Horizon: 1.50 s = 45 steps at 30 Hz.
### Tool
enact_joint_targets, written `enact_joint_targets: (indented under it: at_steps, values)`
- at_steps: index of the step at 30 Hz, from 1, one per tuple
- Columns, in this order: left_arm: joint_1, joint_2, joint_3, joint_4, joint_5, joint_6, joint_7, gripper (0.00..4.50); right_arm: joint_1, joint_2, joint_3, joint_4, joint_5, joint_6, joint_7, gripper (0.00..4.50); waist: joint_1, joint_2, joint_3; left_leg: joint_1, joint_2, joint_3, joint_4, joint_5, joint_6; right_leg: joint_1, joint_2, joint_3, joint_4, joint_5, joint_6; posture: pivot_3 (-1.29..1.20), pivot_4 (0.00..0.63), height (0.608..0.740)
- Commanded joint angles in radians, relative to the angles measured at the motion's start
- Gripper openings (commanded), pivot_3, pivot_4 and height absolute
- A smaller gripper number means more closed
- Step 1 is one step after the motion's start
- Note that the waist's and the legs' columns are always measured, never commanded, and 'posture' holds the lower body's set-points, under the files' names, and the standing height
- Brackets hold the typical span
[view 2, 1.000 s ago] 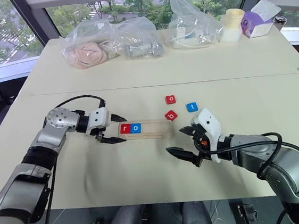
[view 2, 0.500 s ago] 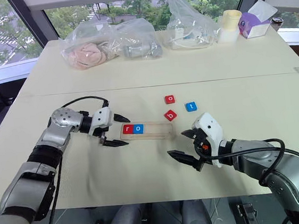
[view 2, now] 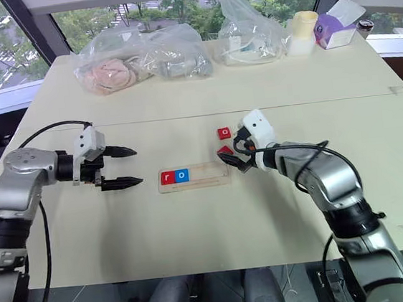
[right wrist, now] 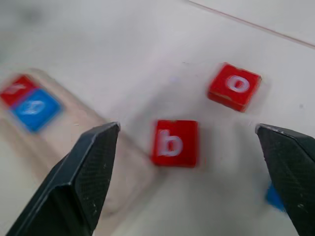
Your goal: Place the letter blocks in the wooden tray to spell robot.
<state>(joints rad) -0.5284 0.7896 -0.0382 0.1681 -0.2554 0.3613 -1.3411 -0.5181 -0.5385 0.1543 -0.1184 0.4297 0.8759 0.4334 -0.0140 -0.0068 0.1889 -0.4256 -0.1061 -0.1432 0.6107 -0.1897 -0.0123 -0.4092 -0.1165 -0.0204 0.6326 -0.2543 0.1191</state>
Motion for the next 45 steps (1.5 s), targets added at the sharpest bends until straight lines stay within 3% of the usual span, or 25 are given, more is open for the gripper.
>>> enact_joint_targets:
  at_steps: [1,8,15,18,23,28,32,38,45]
  values:
    - [0.033,0.033,0.065,-0.136,-0.065,0.077,0.036,4.49,-0.062,0.04,0.012,0.041,-0.045,0.0,-0.008,4.5,0.0,0.0,0.0,0.0,0.0,0.0,0.0,0.0,0.0,0.0,0.0,0.0,0.0,0.0,0.0,0.0,0.15,0.74]
    - [0.141,0.073,0.147,-0.338,-0.15,0.217,0.125,4.49,-0.086,0.097,0.0,0.017,-0.076,0.115,-0.06,4.5,-0.002,0.0,0.0,0.0,0.0,0.001,-0.001,0.0,0.0,-0.002,0.001,0.004,0.002,0.0,0.0,0.0,0.15,0.74]
    - [0.158,0.091,0.169,-0.423,-0.204,0.286,0.188,4.49,-0.083,0.123,0.005,-0.027,-0.092,0.195,-0.092,4.5,0.0,0.0,0.0,0.0,0.0,0.002,0.0,0.0,-0.001,-0.003,0.002,0.006,0.002,0.0,-0.001,0.0,0.15,0.74]
    - [0.15,0.081,0.161,-0.43,-0.212,0.288,0.212,4.5,-0.079,0.147,0.013,-0.002,-0.116,0.189,-0.111,3.62,-0.001,0.0,0.0,0.0,0.001,0.002,0.0,0.0,-0.001,-0.003,0.003,0.006,0.002,0.0,-0.001,0.0,0.15,0.74]
    - [0.145,0.071,0.148,-0.423,-0.213,0.276,0.237,4.5,-0.094,0.175,-0.002,0.039,-0.146,0.177,-0.133,1.15,-0.002,0.0,0.0,0.0,0.001,0.003,-0.001,0.0,-0.001,-0.004,0.003,0.007,0.002,0.0,-0.001,0.0,0.15,0.74]
    - [0.148,0.059,0.134,-0.43,-0.219,0.267,0.253,4.5,-0.134,0.191,-0.083,0.029,-0.165,0.18,-0.187,1.16,-0.001,0.0,0.0,0.001,0.001,0.004,0.0,0.001,-0.002,-0.004,0.003,0.007,0.003,0.001,-0.002,0.0,0.15,0.74]
    - [0.153,0.048,0.118,-0.478,-0.245,0.287,0.253,4.5,-0.12,0.222,-0.212,-0.112,-0.156,0.307,-0.285,1.16,0.002,0.0,0.0,0.0,0.001,0.004,-0.001,0.001,-0.002,-0.004,0.003,0.008,0.003,0.001,-0.002,0.0,0.15,0.74]
    - [0.154,0.025,0.033,-0.559,-0.267,0.301,0.242,4.5,0.051,0.365,-0.42,-0.533,-0.187,0.71,-0.393,1.16,0.004,0.0,0.0,0.0,0.001,0.003,-0.004,0.001,-0.002,-0.005,0.003,0.01,0.003,0.001,-0.002,0.0,0.15,0.74]
    - [0.129,0.002,-0.083,-0.553,-0.24,0.266,0.204,4.5,0.248,0.522,-0.446,-0.698,-0.213,0.739,-0.474,1.16,-0.003,0.001,0.0,0.0,0.001,0.01,-0.003,0.002,-0.003,-0.014,0.003,0.016,0.014,-0.001,-0.005,0.0,0.15,0.74]
